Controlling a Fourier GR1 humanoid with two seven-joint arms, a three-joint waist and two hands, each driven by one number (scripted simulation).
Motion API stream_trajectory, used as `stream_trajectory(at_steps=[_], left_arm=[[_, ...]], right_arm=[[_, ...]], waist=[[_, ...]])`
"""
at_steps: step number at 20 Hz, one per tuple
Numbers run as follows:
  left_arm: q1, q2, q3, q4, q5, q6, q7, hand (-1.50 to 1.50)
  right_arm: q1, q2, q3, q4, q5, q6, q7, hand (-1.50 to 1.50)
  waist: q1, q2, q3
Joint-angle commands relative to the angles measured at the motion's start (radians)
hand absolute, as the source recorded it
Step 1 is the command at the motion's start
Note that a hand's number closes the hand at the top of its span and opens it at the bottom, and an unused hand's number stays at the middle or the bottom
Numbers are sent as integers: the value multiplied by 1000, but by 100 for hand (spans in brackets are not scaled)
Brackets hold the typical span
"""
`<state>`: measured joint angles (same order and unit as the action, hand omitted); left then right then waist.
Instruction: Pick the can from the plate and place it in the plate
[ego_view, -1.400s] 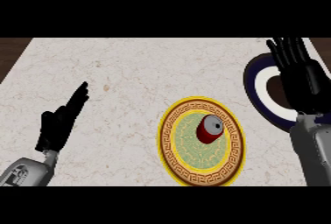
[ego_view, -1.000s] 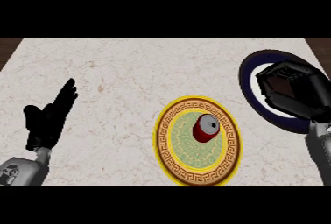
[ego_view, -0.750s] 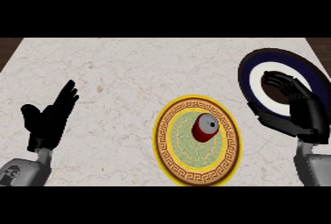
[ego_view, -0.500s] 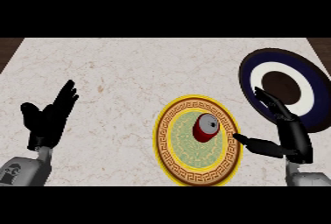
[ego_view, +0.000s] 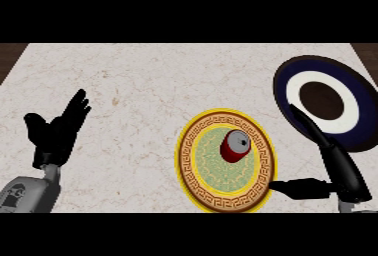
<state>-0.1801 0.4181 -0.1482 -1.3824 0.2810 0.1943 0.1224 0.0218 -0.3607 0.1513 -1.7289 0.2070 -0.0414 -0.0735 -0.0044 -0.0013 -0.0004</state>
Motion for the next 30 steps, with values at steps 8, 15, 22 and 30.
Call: stream_trajectory(at_steps=[8, 15, 22, 30], left_arm=[[-8, -54, 18, 17, -61, -13, 8, 0], [-1, -77, 39, 46, -79, -38, -36, 0], [49, -86, 44, -123, -108, -22, 84, 0], [-21, -78, 145, 5, -137, -126, 31, 0]], right_arm=[[-82, -42, 85, -132, 99, 192, 383, -150], [-199, 24, 199, 15, 282, 223, 500, -150], [-291, 51, 171, 66, 287, 366, 573, -150], [-314, 143, 163, 130, 371, 406, 587, -150]], waist=[[3, 1, 0], [7, 3, 0], [13, 0, 1], [5, 2, 0]])
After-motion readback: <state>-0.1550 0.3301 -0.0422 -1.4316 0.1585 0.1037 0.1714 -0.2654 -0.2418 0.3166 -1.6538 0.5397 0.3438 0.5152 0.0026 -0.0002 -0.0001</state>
